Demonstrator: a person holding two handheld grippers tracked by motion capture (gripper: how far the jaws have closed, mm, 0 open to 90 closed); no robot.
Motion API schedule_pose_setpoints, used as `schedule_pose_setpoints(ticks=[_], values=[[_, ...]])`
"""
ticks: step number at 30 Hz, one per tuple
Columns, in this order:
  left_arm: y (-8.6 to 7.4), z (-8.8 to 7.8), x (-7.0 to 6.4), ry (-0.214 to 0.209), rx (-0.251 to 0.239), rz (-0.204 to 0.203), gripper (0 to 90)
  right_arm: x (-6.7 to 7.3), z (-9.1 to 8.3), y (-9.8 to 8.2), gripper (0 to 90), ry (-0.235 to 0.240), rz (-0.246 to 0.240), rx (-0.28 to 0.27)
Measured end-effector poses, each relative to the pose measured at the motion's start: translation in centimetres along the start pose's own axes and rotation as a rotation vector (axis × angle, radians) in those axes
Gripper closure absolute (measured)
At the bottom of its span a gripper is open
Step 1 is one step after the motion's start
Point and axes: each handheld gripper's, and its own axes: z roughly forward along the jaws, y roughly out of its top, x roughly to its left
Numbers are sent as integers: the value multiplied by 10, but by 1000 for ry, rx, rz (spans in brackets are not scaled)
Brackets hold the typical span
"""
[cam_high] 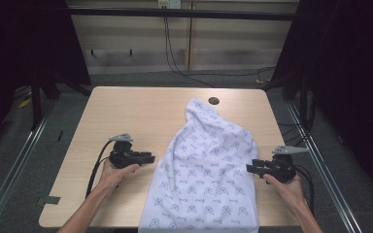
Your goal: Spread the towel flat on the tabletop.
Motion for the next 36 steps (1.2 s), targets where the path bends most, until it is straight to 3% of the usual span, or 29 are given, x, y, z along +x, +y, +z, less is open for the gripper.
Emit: schedule_pose_setpoints(ticks=[2,3,4,5,6,11,13,14,15,18,22,25,26,28,32,34,36], values=[[-2,10,-5,11,28,15,674,1,5,0,652,-15,-5,26],[-2,15,-10,37,32,44,705,3,6,-2,702,-11,-12,17],[-1,19,-16,53,41,74,763,6,7,-3,765,-16,-21,22],[-1,21,-20,50,55,85,831,9,5,-5,857,-38,-48,12],[0,22,-23,52,63,90,866,12,3,-6,894,-30,-48,9],[-7,14,-30,47,90,111,900,26,-21,-14,900,-2,-47,-51],[-12,6,-31,52,95,106,900,32,-27,-19,900,2,-55,-47],[-16,-1,-32,50,99,99,900,34,-28,-23,832,10,-40,-31],[-18,-6,-32,55,101,93,900,34,-28,-23,832,10,-40,-31],[-37,-32,-35,55,97,68,900,30,-17,-21,623,8,-15,-6],[-60,-57,-44,31,113,68,900,30,-7,-18,590,-5,-5,15],[-71,-68,-52,-10,109,66,900,33,4,-15,630,45,5,48],[-73,-70,-54,-8,103,69,900,33,9,-15,715,79,12,61],[-75,-74,-56,-15,91,67,900,39,10,-15,864,82,-10,69],[-78,-81,-57,-31,54,42,900,56,-18,-15,889,101,-39,-15],[-80,-83,-60,-49,56,37,900,68,-39,-23,888,110,-56,-21],[-83,-85,-63,-68,65,37,899,82,-54,-35,887,119,-63,16]])
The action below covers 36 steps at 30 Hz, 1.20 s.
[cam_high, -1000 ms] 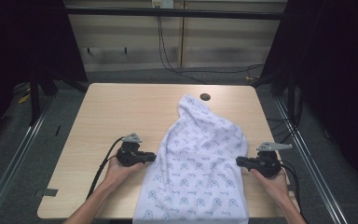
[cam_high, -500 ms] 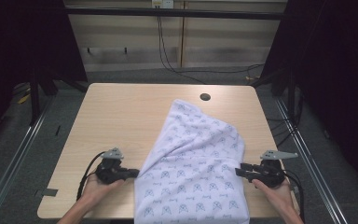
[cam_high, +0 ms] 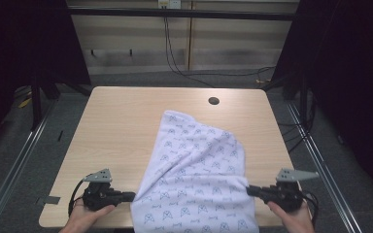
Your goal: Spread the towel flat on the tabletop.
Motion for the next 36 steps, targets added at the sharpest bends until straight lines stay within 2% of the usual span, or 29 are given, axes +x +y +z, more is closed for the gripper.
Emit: schedule_pose_setpoints(ticks=[3,4,5,6,7,9,10,11,12,14,16,19,20,21,22,25,26,27,29,30,32,34,36], values=[[-3,-6,-9,-24,-12,11,896,22,-10,-20,860,46,6,118],[-3,-7,-10,-25,-23,21,891,27,-12,-25,821,40,-6,131],[-2,-8,-12,-20,-43,30,877,31,-14,-29,782,34,6,133],[2,-9,-13,-32,-68,46,846,31,-15,-30,739,32,11,128],[6,-7,-13,-31,-70,58,815,29,-18,-30,693,22,1,98],[18,3,-7,-5,-68,62,783,16,-21,-22,681,-22,6,27],[25,9,-3,20,-57,75,771,11,-21,-18,680,-31,6,5],[33,17,4,72,-41,100,749,4,-18,-12,680,-54,-7,-7],[41,23,12,79,-43,89,737,-6,-11,-4,682,-66,-8,-12],[54,33,24,88,-58,45,717,-21,4,6,682,-51,-2,-4],[73,49,35,152,-41,90,717,-37,29,21,670,-55,-19,19],[89,67,50,168,-41,68,726,-56,56,40,651,-95,-45,56],[92,73,54,169,-20,74,749,-62,64,47,640,-107,-49,62],[93,79,57,189,-8,77,746,-70,72,54,630,-110,-35,76],[93,86,61,192,22,57,758,-77,79,59,624,-105,-6,86],[93,89,65,210,13,66,848,-90,99,68,616,-119,-11,99],[93,88,65,225,13,71,878,-91,105,70,606,-139,-21,112],[92,88,67,219,9,69,898,-92,111,71,596,-158,-33,123],[90,86,66,206,9,64,900,-91,123,70,639,-180,-64,168],[87,84,64,199,18,68,900,-88,125,68,662,-196,-95,151],[78,77,55,196,29,83,900,-80,123,66,761,-196,-120,169],[68,69,46,189,46,101,900,-74,118,58,836,-184,-121,162],[56,62,36,149,56,98,900,-69,110,49,870,-153,-103,155]])
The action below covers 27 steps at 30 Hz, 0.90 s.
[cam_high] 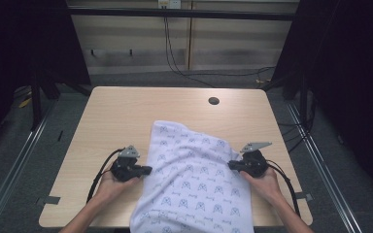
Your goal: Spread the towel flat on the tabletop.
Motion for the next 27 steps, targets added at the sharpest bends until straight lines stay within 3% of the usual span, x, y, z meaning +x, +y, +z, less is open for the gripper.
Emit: schedule_pose_setpoints(ticks=[6,8,10,12,15,16,17,20,23,25,27], values=[[-31,-25,-43,-118,89,47,900,36,-24,-28,873,79,-40,41],[-40,-31,-52,-172,92,35,892,51,-34,-39,870,120,-56,62],[-40,-34,-52,-157,76,36,824,58,-40,-44,828,132,-74,81],[-34,-35,-41,-134,35,11,787,55,-47,-44,778,151,-52,39],[-15,-31,-10,-43,-39,-37,754,36,-53,-29,760,121,7,-74],[-15,-31,-10,-43,-39,-37,735,28,-53,-23,750,109,23,-105],[-5,-26,9,-6,-68,-97,715,22,-51,-16,732,97,31,-123],[10,-14,32,70,-89,-115,645,11,-36,-1,621,145,59,-126],[19,-2,46,103,-115,-149,588,13,-15,9,554,190,61,-97],[24,5,51,114,-96,-146,558,17,-5,11,573,207,50,-62],[25,9,51,99,-105,-162,553,22,0,11,729,196,40,-16]])
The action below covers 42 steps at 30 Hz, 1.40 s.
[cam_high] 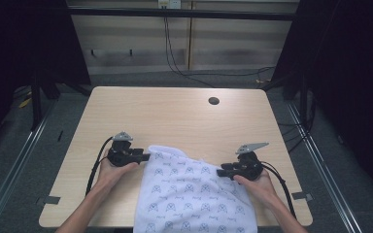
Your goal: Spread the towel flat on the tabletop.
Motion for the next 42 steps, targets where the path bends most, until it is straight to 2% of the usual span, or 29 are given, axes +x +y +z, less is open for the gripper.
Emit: schedule_pose_setpoints(ticks=[1,2,4,7,8,9,11,13,15,16,18,19,21,23,24,27,29,32,33,36,38,41,42], values=[[0,2,-1,-5,11,-3,554,2,1,-1,814,-15,-7,13],[-1,3,-4,-12,36,12,580,4,0,-1,861,-28,-16,17],[-2,4,-10,-26,53,34,697,8,-6,1,876,-36,-17,-9],[-4,3,-16,-45,55,69,859,17,-22,7,880,-43,-48,-88],[-4,2,-18,-55,46,63,882,23,-28,9,881,-35,-60,-123],[-4,0,-19,-66,30,58,888,32,-35,12,881,-26,-85,-161],[-3,-6,-22,-78,10,58,891,52,-45,15,880,-24,-145,-202],[-4,-12,-24,-91,-11,57,891,70,-50,14,879,28,-178,-220],[-7,-17,-28,-101,-17,65,890,88,-48,7,876,88,-206,-199],[-8,-19,-31,-105,-18,69,890,96,-43,0,873,110,-214,-170],[-10,-22,-34,-122,-19,75,891,106,-25,-18,865,135,-221,-68],[-11,-24,-36,-127,-28,74,891,108,-18,-25,858,141,-217,-35],[-11,-28,-42,-150,-44,83,891,108,1,-43,837,150,-194,68],[-10,-34,-51,-176,-69,104,891,107,5,-48,798,148,-188,107],[-10,-36,-56,-189,-72,120,891,105,4,-46,756,165,-173,98],[-13,-40,-74,-237,-62,158,890,98,-8,-39,676,151,-156,30],[-19,-36,-86,-263,-16,180,890,91,-18,-32,668,131,-146,-14],[-27,-28,-98,-263,52,231,889,76,-27,-15,668,79,-127,-91],[-29,-24,-102,-265,74,253,887,73,-26,-10,666,56,-126,-93],[-33,-14,-111,-289,123,271,871,56,-13,12,642,18,-121,-95],[-34,-10,-113,-289,148,282,845,48,2,24,624,19,-110,-89],[-34,-13,-108,-301,135,255,826,43,30,35,601,16,-110,-40],[-34,-13,-107,-303,126,242,818,43,37,36,599,2,-107,-21]])
